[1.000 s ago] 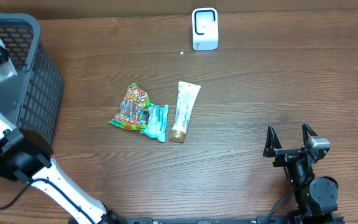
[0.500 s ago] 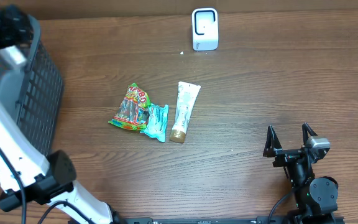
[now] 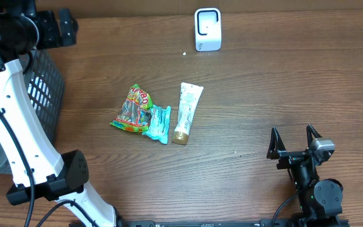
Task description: Scan the item barcode
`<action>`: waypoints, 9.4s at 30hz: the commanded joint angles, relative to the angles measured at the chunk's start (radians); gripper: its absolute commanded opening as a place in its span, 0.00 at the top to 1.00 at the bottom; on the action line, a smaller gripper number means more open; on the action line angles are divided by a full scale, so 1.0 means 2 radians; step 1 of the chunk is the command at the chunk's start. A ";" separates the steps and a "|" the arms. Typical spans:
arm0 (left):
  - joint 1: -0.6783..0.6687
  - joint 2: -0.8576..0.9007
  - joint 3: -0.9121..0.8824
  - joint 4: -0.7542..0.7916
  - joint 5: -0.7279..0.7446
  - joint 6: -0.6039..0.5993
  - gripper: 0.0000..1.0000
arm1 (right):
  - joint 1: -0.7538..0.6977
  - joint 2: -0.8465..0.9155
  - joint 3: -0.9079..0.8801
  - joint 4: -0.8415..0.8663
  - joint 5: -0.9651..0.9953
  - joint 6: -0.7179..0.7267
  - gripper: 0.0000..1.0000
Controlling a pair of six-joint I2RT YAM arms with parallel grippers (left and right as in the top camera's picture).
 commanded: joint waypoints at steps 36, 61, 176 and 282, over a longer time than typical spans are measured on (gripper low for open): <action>0.212 0.252 0.001 0.020 -0.055 -0.077 0.00 | 0.002 -0.004 -0.005 0.002 0.004 -0.002 0.00; 0.168 0.347 -0.002 0.031 -0.094 -0.058 0.00 | 0.002 -0.004 -0.005 0.002 0.004 -0.002 0.00; 0.160 0.347 0.013 -0.006 -0.119 -0.089 0.50 | 0.002 -0.004 -0.005 0.002 0.004 -0.002 0.00; -0.442 0.313 0.151 -0.071 0.012 -0.213 0.00 | 0.002 -0.004 -0.005 0.002 0.004 -0.002 0.00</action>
